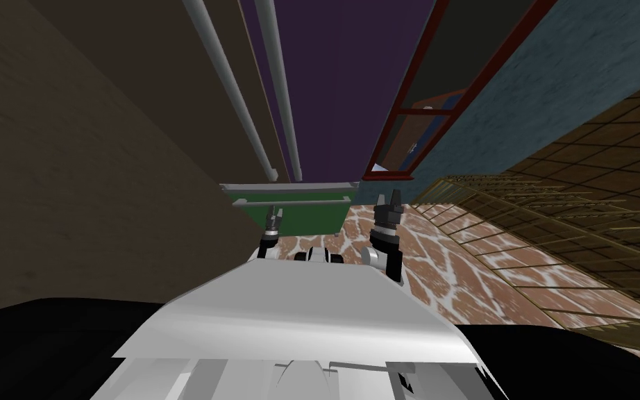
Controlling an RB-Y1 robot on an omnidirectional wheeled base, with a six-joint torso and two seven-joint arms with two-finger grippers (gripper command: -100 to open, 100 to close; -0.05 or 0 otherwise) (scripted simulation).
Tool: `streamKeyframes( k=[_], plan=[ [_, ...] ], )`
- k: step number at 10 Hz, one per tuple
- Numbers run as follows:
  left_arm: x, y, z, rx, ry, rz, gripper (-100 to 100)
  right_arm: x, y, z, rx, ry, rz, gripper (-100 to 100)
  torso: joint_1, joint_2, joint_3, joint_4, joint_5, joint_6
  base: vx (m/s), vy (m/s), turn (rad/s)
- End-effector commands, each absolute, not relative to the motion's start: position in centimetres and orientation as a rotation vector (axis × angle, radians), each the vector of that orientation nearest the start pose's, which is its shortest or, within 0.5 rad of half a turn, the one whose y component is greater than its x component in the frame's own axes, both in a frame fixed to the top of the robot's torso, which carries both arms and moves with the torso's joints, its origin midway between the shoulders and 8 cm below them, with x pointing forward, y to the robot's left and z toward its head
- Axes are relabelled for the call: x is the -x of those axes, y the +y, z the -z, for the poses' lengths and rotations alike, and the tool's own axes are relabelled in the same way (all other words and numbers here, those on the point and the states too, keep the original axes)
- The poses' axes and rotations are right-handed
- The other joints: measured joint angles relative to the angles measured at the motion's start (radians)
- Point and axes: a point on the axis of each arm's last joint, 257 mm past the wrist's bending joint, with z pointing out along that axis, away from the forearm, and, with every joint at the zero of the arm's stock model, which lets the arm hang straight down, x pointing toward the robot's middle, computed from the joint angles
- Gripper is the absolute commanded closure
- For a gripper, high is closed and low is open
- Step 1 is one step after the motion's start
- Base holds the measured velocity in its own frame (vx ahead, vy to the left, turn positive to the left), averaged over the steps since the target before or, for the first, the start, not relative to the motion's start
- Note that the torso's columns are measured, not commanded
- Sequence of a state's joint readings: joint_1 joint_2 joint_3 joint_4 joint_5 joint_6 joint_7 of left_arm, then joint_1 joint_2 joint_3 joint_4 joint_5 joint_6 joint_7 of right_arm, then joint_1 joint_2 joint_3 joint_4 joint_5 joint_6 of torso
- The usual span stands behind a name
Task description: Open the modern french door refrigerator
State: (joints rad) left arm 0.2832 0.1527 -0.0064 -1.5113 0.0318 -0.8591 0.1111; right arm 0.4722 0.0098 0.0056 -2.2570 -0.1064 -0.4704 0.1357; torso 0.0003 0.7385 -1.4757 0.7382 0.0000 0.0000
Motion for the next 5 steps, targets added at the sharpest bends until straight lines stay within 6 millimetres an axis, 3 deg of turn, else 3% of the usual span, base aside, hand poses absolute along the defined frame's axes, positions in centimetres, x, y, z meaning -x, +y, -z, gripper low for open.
streamKeyframes(
  k=[1,5],
  plan=[
    [-40.8,29.1,18.8,0.817,0.824,1.393,-100,-35.4,-28.9,-1.7,-0.704,0.595,-1.253,0,0.000,0.000,0.000,0.000,0.000,0.000,0.055,-0.019,0.006],
    [-40.5,29.6,21.1,0.857,0.802,1.395,-100,-35.4,-28.9,-1.7,-0.704,0.595,-1.253,0,-0.001,0.000,0.000,0.000,0.000,0.000,0.075,-0.029,0.006]
  ],
)
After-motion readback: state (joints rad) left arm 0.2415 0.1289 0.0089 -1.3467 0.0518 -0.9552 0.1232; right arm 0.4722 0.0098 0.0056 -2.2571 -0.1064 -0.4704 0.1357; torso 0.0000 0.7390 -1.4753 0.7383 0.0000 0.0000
